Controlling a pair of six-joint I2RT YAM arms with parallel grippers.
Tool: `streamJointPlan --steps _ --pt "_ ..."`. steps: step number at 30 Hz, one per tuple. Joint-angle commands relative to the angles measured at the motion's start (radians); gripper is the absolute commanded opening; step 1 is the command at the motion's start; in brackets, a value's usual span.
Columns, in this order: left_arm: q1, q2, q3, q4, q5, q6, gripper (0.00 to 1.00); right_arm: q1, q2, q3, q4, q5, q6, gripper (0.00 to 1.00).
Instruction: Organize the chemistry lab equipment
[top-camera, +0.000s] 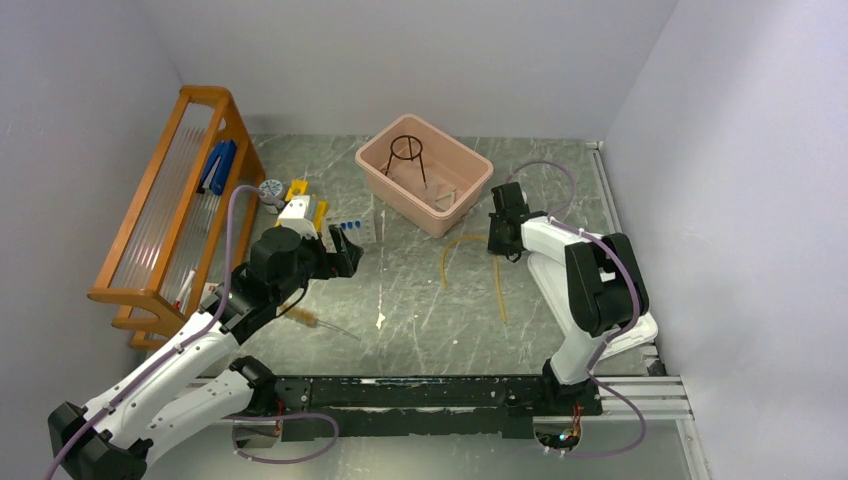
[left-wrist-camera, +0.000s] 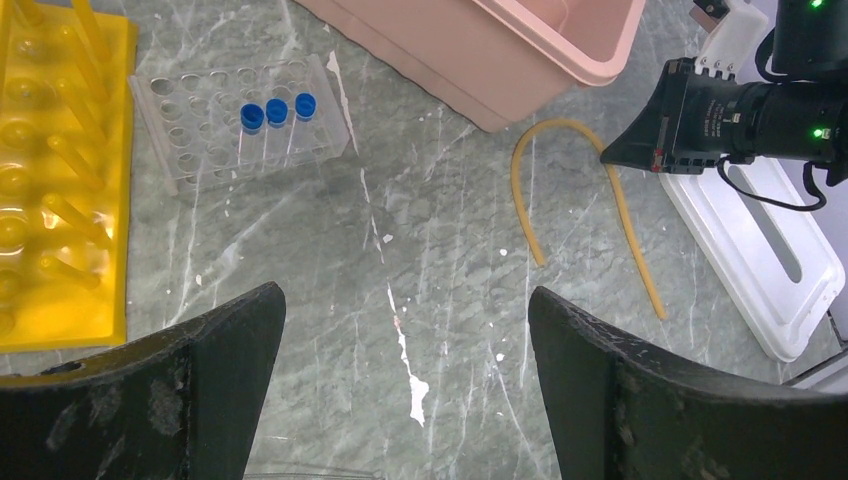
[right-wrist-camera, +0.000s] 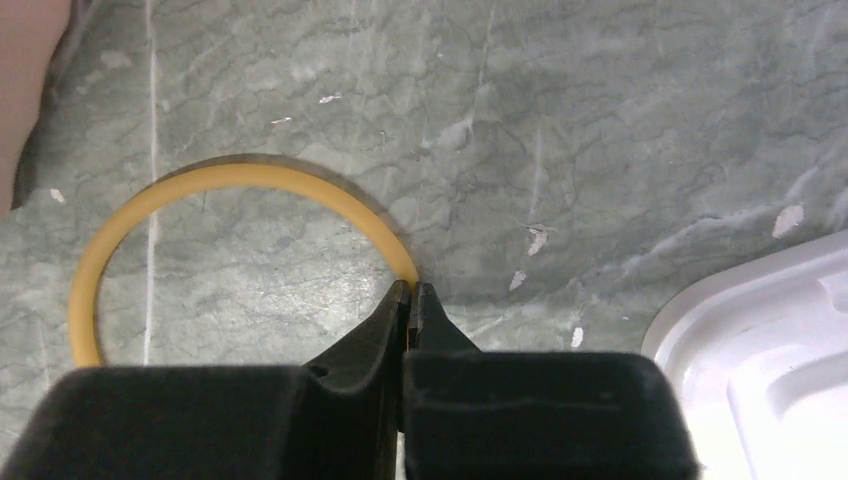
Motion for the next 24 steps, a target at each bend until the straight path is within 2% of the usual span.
streamJointPlan --steps 1,6,10,17,24 --pt "0.001 -0.004 -0.007 0.006 -0.029 0.007 0.95 0.005 0.02 0.002 -0.045 0.097 0.009 0.0" --pt "0.001 -0.008 -0.005 0.0 -0.045 0.01 0.95 0.049 -0.149 0.055 -0.091 0.226 0.028 0.0" --pt "0.001 -0.002 -0.002 0.009 -0.034 0.014 0.94 0.053 -0.312 0.107 -0.101 0.239 0.029 0.0" --pt "0.001 -0.014 -0.006 0.0 -0.052 0.008 0.94 0.052 -0.516 0.21 -0.043 0.081 -0.019 0.0" --pt "0.001 -0.007 0.0 -0.01 -0.053 0.007 0.94 0.053 -0.498 0.388 -0.011 -0.039 0.003 0.0"
